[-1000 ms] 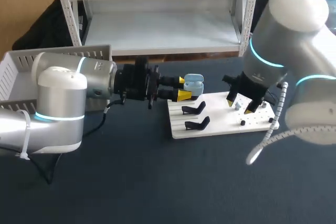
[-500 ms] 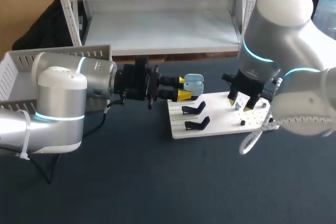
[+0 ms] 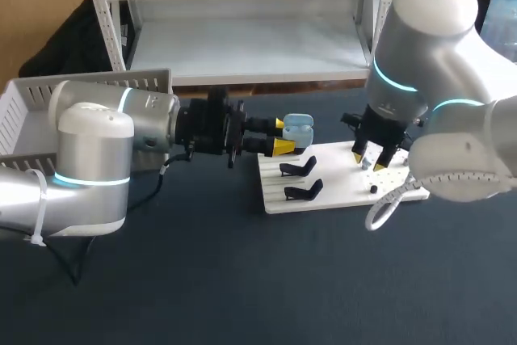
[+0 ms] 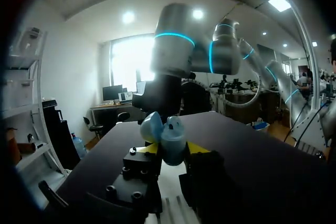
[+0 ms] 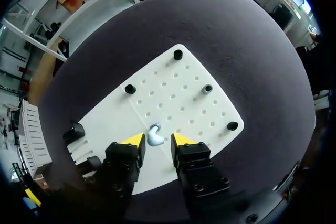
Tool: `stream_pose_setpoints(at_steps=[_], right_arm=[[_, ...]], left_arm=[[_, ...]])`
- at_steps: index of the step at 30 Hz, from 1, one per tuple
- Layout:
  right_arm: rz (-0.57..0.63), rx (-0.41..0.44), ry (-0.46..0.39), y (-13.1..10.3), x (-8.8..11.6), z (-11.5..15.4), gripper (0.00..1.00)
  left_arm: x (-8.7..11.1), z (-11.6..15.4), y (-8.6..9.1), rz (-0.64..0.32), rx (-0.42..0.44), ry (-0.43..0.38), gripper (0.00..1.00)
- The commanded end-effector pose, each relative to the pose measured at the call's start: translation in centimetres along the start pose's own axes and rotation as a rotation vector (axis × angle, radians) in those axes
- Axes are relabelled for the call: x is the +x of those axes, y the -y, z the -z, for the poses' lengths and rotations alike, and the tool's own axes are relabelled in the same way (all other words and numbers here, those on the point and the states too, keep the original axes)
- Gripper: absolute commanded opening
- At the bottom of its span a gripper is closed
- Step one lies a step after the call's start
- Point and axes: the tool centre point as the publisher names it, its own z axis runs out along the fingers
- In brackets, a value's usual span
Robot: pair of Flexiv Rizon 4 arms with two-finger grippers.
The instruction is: Pick up each earbud case from the left stands, insert the matching earbuds, close the lid, and place the case in the box.
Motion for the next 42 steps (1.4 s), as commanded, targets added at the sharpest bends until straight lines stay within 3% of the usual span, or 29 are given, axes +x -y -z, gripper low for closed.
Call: stream_pose_setpoints(at_steps=[1,15,17,19,20,26,34,42], right_arm=[[0.001,0.007,-0.007,-0.2,-0.1,-0.2,0.29],[0.024,0.023,-0.013,-0.3,0.1,-0.6,0.23],[0.026,0.025,-0.013,-0.3,0.1,-0.6,0.19],[0.028,0.026,-0.012,-0.3,0.2,-0.6,0.02],[0.029,0.026,-0.011,-0.3,0.2,-0.6,0.00],[0.033,0.028,-0.009,-0.3,0.3,-0.2,0.00],[0.007,0.018,-0.017,0.3,0.2,3.3,0.00],[0.022,0.036,-0.023,1.1,0.2,8.7,0.00]], left_arm=[[0.1,0.0,0.1,-0.002,-0.004,0.001,0.00],[0.1,0.0,0.1,-0.002,-0.004,0.001,0.00],[0.1,0.0,0.1,-0.002,-0.004,0.001,0.00],[0.1,0.0,0.1,-0.002,-0.004,0.001,0.00],[0.1,0.0,0.1,-0.002,-0.004,0.001,0.00],[0.1,0.0,0.1,-0.002,-0.004,0.001,0.00],[0.1,0.0,0.1,-0.002,-0.004,0.001,0.00],[0.1,0.0,0.1,-0.002,-0.004,0.001,0.00]])
